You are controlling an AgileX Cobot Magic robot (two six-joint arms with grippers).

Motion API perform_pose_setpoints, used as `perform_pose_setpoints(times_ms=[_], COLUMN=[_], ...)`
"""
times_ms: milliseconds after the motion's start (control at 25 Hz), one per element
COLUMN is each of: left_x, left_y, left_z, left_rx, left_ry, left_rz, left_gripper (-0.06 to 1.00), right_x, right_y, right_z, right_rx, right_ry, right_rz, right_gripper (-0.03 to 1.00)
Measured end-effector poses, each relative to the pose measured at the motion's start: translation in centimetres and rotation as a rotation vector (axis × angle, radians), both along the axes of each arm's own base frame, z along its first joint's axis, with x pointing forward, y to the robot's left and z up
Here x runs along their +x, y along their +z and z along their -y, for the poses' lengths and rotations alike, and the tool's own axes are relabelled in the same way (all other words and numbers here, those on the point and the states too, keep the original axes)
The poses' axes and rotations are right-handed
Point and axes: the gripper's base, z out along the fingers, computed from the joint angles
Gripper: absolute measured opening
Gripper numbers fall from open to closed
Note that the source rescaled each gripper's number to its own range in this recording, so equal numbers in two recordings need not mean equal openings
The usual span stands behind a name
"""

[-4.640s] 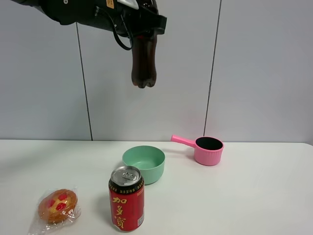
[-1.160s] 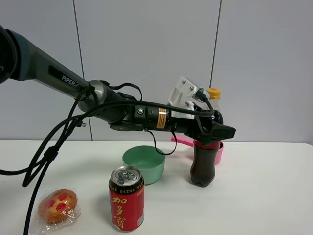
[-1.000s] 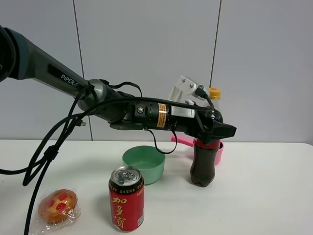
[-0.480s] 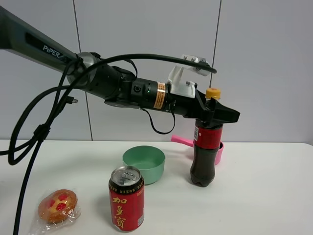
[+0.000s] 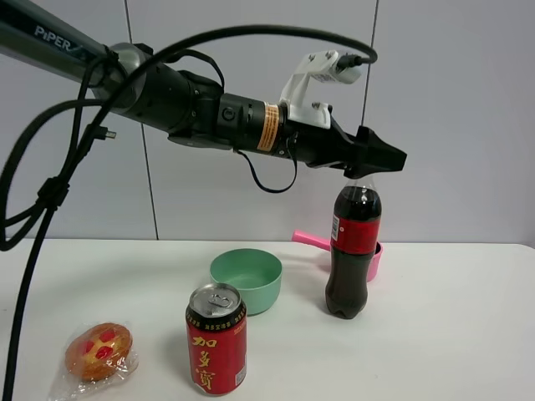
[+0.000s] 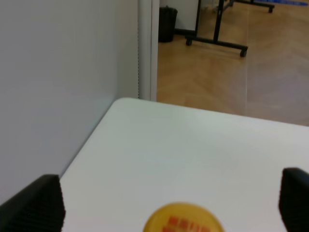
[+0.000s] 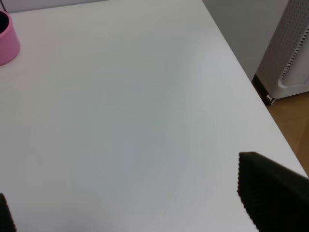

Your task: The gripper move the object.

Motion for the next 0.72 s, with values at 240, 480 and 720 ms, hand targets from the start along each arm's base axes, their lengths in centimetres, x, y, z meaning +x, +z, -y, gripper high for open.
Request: perform_pose_setpoints(times_ms=[240, 480, 720], left_x=[-0.9, -1.8, -1.7], left_y=[3.1, 9.4, 17.2], left_z=[-0.3, -2.8, -10.1], left_rx=[-0.047, -0.105, -0.123], left_ry=[-0.032, 0.011, 0.223], left_rz=[0.034, 0.076, 0.154], left_gripper=[0.84, 0.84, 0.84], right_x=[0.0, 0.0, 0.0], right_y=[0.0, 0.0, 0.0], right_z=[0.0, 0.0, 0.0], right_rx=[0.0, 0.0, 0.0], right_ry=[0.0, 0.0, 0.0], right_rz=[0.0, 0.0, 0.0], right_gripper=[1.0, 1.0, 1.0])
